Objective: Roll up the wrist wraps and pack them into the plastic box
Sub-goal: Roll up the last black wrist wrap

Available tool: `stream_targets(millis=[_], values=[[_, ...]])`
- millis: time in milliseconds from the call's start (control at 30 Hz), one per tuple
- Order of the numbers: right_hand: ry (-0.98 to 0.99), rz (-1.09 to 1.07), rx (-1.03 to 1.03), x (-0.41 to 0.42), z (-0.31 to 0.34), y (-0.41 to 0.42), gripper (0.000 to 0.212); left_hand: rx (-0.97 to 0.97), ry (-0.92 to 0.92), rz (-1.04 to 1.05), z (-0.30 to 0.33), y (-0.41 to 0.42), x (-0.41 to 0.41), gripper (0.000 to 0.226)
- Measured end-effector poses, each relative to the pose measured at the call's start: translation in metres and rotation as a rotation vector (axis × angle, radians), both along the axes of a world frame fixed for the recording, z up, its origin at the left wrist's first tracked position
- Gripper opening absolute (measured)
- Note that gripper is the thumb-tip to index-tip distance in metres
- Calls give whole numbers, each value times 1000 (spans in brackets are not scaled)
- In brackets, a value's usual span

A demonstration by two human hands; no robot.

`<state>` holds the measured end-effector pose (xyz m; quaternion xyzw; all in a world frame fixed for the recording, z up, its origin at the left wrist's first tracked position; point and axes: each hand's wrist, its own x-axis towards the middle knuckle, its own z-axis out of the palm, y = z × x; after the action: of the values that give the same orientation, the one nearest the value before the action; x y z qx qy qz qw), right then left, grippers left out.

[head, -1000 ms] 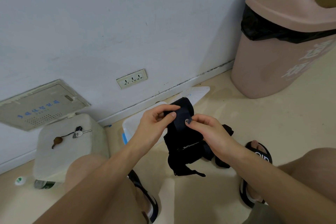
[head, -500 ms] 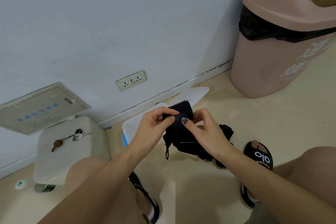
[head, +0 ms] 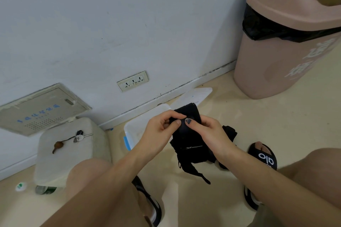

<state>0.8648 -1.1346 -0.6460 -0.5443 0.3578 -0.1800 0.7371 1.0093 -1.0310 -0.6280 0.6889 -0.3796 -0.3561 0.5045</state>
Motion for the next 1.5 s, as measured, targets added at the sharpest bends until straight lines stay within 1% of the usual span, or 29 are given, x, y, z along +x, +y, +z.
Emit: stream_targets(millis=[100,167,233,333,467,600,667,767,833,933,1033,1100,1200,1300,1400,1500], values=[[0,-20,-31,0,-2,1,20,14,-85,4,-3,0,-3,29],[-11,-31,-56,0,-2,1,20,17,-84,3,-4,-1,-3,26],[-30,-49,-43,-1,0,1,21,20,-5,-11,-3,-1,-5,27],[-25,-79,-26,-1,1,-2,20,24,67,-40,-3,-2,-9,36],[3,-62,-19,-1,2,-6,22,-8,86,-9,-2,-5,-6,31],[-16,-45,-46,-1,6,-10,20,-43,138,52,0,-8,-4,27],[-39,-60,-31,-2,8,-11,20,-24,189,82,0,-9,-6,31],[-77,-90,10,-2,9,-11,23,57,309,161,-5,-10,-6,44],[-91,-99,30,-2,8,-12,25,118,354,128,-7,-10,-7,47],[-97,-89,45,-1,10,-11,24,113,284,-40,-7,-8,-13,25],[-64,-89,35,-2,9,-12,21,52,260,-10,-6,-9,-12,26],[0,-89,-54,-3,7,-14,18,23,273,54,-5,-12,-10,26],[139,-52,-183,-4,2,-13,27,-9,326,157,-3,-15,-5,25],[192,39,-252,-7,-4,-7,36,-35,405,243,-1,-17,-1,25],[254,62,-378,-8,-9,-4,46,-65,464,302,2,-19,3,25],[298,165,-337,-7,-15,-7,49,-99,522,369,6,-20,8,24]])
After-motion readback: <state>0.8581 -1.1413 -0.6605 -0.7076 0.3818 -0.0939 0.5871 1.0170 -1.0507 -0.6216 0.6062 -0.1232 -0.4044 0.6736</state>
